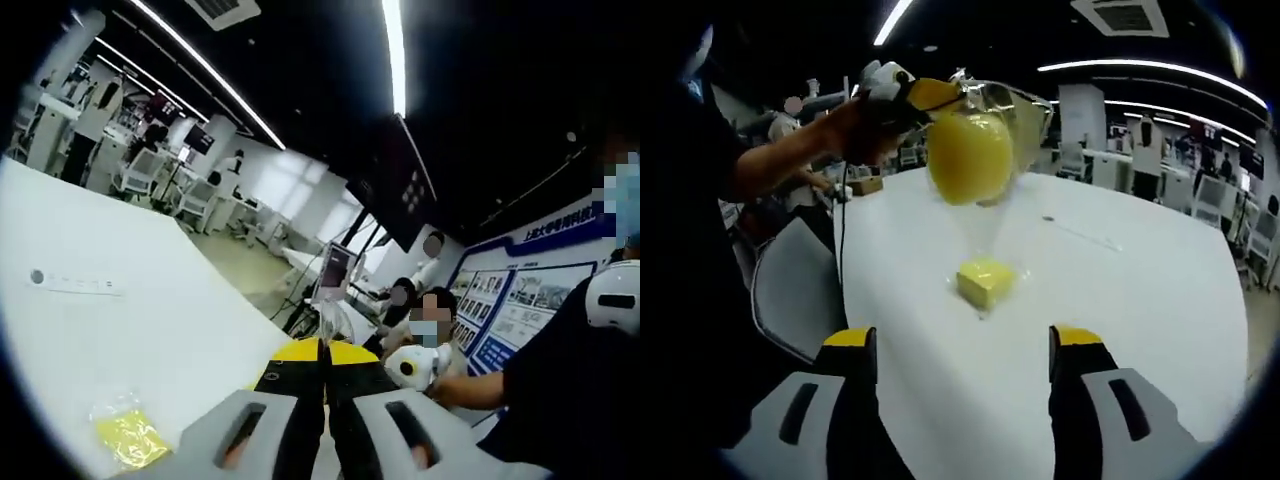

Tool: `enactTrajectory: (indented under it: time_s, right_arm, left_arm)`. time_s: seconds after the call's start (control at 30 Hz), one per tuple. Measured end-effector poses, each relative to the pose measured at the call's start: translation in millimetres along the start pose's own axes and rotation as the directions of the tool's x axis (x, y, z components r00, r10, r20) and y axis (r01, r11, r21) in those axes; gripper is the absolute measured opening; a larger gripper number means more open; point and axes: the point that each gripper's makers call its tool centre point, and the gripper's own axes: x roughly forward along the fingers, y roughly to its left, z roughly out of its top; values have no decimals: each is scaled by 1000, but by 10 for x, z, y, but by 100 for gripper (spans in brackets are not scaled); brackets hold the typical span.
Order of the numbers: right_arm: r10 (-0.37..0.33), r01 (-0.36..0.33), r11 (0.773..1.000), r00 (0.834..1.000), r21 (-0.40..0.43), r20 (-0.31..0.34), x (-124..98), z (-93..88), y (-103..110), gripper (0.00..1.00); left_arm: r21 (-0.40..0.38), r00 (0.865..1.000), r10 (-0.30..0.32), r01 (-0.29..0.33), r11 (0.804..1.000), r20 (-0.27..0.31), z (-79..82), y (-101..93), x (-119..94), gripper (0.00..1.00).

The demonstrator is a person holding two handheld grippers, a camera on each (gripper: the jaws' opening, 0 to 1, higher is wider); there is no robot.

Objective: Compare the silicone blocks by pressing each to a similar depth, holding the contact briefly, and releasing to observe deformation and rebound differences across the visible hardness samples.

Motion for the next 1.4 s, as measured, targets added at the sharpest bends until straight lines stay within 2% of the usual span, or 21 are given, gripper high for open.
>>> enactTrajectory:
  time_s: [0.23, 0.4, 0.57, 0.7, 0.83, 1.0, 1.03, 1.2, 1.27, 1.3, 1.4]
  right_arm:
    - [19, -19, 999, 1000, -33, 10, 59, 188, -59, 61]
    - [47, -46, 998, 998, -31, 45, 81, 313, -44, 57]
    - [67, -64, 997, 996, -52, 66, 133, 433, 16, 59]
    - [103, -98, 994, 988, -49, 119, 178, 594, 81, 59]
    - [121, -119, 993, 979, -26, 164, 248, 724, 60, 58]
    - [146, -138, 989, 969, -51, 198, 302, 856, 127, 52]
    - [165, -156, 986, 963, -58, 213, 310, 888, 166, 50]
    - [189, -184, 982, 959, -44, 211, 383, 882, 195, 38]
    - [200, -203, 979, 954, -11, 224, 395, 898, 213, 35]
    - [214, -222, 975, 943, 0, 254, 390, 953, 247, 32]
    - [217, -220, 975, 939, -19, 267, 405, 991, 257, 29]
  left_arm:
    - [22, 999, -23, 23, 999, -25, -39, -76, -2, 0]
    - [29, 998, -37, 39, 999, -55, -100, -136, 13, 0]
    - [26, 996, -58, 59, 998, -65, -131, -189, 22, 0]
    - [22, 994, -71, 73, 997, -82, -185, -234, 44, 0]
    - [18, 991, -85, 87, 996, -102, -233, -266, 53, 0]
    - [30, 990, -95, 99, 995, -102, -260, -322, 58, 0]
    - [32, 990, -97, 101, 994, -104, -266, -329, 57, 0]
    - [48, 988, -109, 115, 992, -113, -275, -370, 24, 0]
    - [53, 987, -116, 122, 991, -111, -275, -380, 7, 0]
    - [57, 987, -114, 120, 991, -110, -277, -375, 4, 0]
    - [59, 988, -107, 114, 992, -109, -298, -362, 0, 0]
